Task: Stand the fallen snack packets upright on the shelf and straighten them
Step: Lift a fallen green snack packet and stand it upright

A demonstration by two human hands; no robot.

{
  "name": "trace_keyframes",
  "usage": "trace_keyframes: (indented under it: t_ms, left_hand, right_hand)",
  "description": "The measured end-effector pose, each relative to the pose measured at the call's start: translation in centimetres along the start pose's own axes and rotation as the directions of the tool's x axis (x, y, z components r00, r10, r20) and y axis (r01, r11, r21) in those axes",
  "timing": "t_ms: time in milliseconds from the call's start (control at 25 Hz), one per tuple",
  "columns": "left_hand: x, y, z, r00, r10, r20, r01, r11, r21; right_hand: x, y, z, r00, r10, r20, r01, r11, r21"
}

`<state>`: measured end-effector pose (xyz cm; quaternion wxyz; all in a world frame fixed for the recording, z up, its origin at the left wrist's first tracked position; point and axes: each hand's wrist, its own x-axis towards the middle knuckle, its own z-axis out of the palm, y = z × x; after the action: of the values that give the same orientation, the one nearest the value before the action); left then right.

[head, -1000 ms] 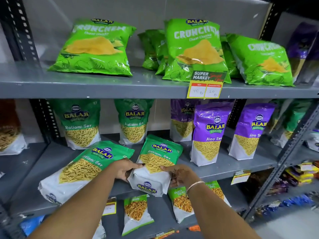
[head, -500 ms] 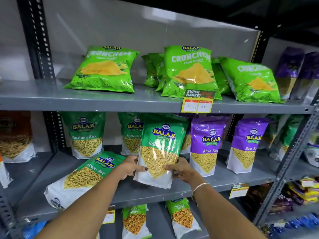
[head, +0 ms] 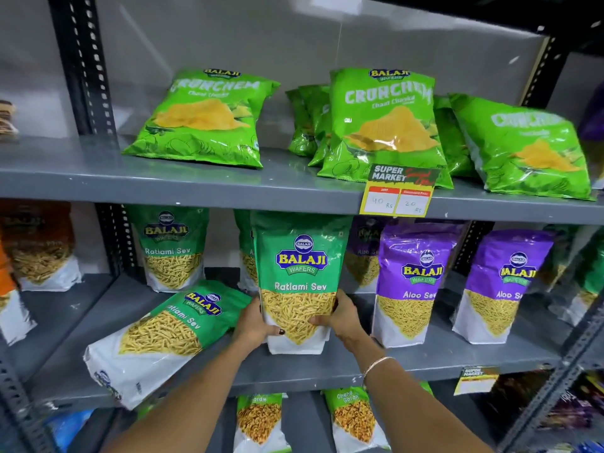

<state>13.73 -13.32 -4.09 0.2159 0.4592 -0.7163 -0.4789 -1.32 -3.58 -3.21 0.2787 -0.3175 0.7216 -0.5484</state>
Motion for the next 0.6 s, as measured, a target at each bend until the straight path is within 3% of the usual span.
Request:
trace_keyframes:
  t_ms: [240,600]
  left_hand:
    - [-0.25,-0.43,0.02,0.986,0.115,-0.124,-0.110,0.993,0.046]
    - [-0.19,-0.63,0.31,0.985,0.130,-0.116,-0.117,0.986,0.115]
  right_hand:
    - [-0.45,-0.60,0.46,0.998,-0.050,-0.045,0.048,0.998,-0.032]
    - [-0.29,0.10,0.09,0.998,-0.070,0.001,0.070,0.996,-0.052]
